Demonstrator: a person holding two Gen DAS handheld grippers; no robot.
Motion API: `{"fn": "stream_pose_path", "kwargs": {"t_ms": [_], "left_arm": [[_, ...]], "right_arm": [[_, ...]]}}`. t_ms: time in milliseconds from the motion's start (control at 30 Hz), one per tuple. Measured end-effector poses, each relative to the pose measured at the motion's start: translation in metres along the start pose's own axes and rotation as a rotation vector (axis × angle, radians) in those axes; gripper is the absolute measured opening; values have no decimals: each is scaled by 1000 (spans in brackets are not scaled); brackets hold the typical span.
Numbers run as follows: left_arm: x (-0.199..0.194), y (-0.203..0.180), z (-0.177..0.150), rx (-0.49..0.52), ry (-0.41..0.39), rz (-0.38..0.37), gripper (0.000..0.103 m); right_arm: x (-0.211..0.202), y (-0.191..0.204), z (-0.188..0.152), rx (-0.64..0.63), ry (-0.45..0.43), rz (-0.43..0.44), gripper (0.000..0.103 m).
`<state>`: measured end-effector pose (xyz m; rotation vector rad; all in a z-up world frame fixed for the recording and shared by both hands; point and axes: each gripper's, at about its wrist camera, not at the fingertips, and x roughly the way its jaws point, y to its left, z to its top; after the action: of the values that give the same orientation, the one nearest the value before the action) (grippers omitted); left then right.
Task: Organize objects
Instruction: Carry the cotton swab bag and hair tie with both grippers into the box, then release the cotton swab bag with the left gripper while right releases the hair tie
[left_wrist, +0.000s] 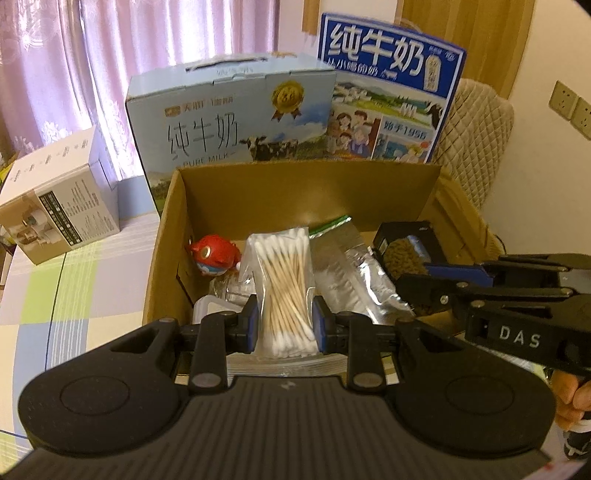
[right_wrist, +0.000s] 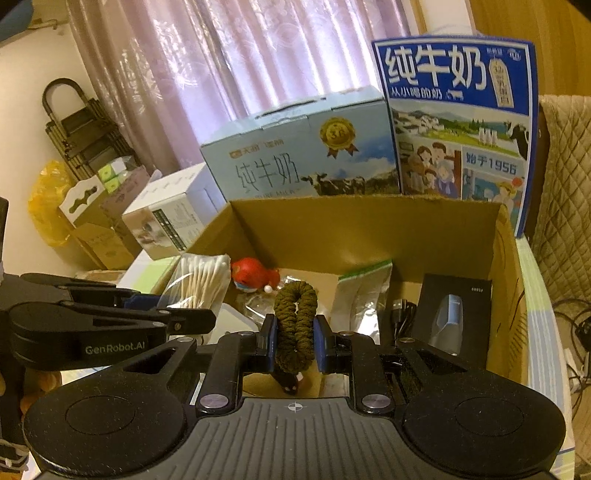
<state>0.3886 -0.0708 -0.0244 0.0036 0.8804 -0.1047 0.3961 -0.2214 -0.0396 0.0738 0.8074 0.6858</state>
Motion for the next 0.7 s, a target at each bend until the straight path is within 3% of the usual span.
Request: {"fn": "stream_pose_path", "kwargs": {"t_ms": [367, 600, 700], "left_arm": [[34, 12, -3, -12, 73, 18, 24], [48, 16, -2, -12, 80, 27, 25], [48, 18, 0, -10, 75, 30, 35]], "right_arm": [[18, -13, -5, 40, 41, -16, 17], [23, -15, -5, 52, 48, -12, 17], [25, -15, -5, 53, 50, -9, 17]]}}
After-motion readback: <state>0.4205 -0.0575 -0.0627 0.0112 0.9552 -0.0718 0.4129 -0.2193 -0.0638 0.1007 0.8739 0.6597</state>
